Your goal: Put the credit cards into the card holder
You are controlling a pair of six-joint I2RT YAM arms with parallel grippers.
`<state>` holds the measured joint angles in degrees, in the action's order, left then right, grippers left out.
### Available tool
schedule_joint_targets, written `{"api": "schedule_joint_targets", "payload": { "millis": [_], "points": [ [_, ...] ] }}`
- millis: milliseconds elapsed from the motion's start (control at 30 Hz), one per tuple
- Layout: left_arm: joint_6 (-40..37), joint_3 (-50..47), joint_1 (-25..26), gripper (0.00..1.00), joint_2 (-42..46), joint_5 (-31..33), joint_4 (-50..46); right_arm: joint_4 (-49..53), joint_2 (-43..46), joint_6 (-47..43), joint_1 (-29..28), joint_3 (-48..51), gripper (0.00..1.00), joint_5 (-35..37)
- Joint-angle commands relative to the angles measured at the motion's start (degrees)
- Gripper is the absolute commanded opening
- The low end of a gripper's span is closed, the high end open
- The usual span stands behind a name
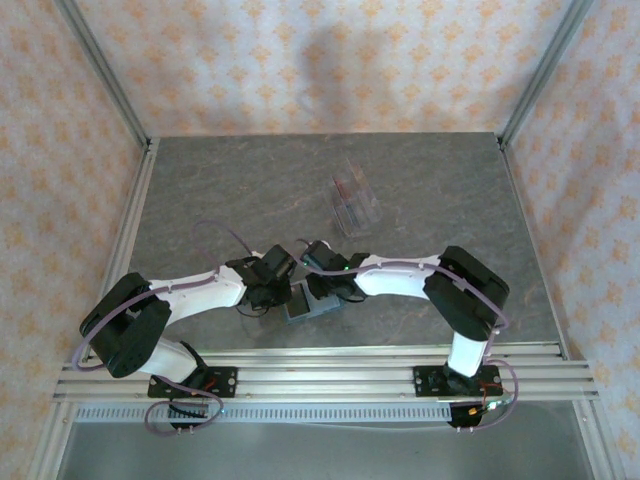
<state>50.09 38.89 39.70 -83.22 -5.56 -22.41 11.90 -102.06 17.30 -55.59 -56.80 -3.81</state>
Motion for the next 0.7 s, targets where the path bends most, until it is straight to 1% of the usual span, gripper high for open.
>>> {"api": "schedule_joint_targets", "payload": {
  "millis": [0, 200, 667],
  "points": [
    [1.14, -2.42, 0.02, 0.02, -3.44, -0.41, 0.26, 3.32, -3.36, 2.85, -1.78, 4.19, 0.18, -0.29],
    [1.28, -2.42, 0.02, 0.02, -3.48, -0.60, 0.42, 1.15, -2.91, 4.06, -2.06, 4.86, 0.01, -1.79],
    [1.27, -2.77, 0.11, 0.02, -3.13, -0.51, 0.39, 5.66, 3.38, 1.34, -2.01, -0.58, 0.00, 0.60]
  ]
}}
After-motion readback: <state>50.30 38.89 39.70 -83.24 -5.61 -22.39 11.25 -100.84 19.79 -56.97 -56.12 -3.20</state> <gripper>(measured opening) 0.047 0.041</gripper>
